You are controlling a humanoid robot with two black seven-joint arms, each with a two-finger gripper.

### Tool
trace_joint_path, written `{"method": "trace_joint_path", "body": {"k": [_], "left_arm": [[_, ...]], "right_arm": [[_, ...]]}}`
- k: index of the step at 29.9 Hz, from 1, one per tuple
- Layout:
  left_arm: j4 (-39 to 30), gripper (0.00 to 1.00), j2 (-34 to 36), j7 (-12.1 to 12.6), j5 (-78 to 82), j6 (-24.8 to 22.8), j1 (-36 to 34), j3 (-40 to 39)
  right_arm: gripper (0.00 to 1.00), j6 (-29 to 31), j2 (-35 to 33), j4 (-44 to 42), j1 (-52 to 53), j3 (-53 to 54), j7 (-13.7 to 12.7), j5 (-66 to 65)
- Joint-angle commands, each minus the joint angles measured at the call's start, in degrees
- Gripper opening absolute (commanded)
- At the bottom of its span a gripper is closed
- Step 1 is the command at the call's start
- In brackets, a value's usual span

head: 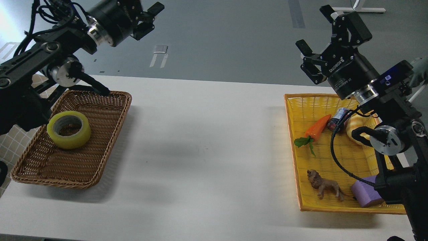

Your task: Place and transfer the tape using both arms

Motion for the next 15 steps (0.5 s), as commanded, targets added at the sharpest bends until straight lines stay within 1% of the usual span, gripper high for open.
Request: {"method": "trace_joint_path", "body": {"k": [1,3,6,10,12,15], "left_arm": [[-5.9,0.98,-5.6,0.1,0.3,0.8,5.1,-3.5],[-6.8,0.98,-8.4,0.2,0.7,1.2,9.3,-7.0],[-7.4,0.98,-13.8,0.2,5.0,1.1,15.7,-14.9],[-7.4,0.98,-16.1,0.2,7.3,0.5,19.3,-17.6],[-8.2,0.98,-17.5,0.3,7.6,-0.1,22.3,-19.7],[-8.6,0.98,-18.8,0.6,8.0,-0.2,24.9,-22.3]], "right_arm": [[1.00,-0.1,0.2,-0.3,3.6,-0.2,-0.2,-1.2],[1.00,-0.2,0.1,-0.3,4.6,-0.2,-0.2,-1.2],[1.00,-0.4,0.5,-0.1,5.3,-0.1,-0.3,-1.0],[1.00,-0.7,1.1,-0.2,6.1,-0.2,-0.7,-0.9],[1.00,-0.7,2.3,-0.2,6.4,-0.4,-1.0,-0.9],[1.00,-0.8,4.2,-0.1,6.5,-0.5,-1.0,-0.9]]}}
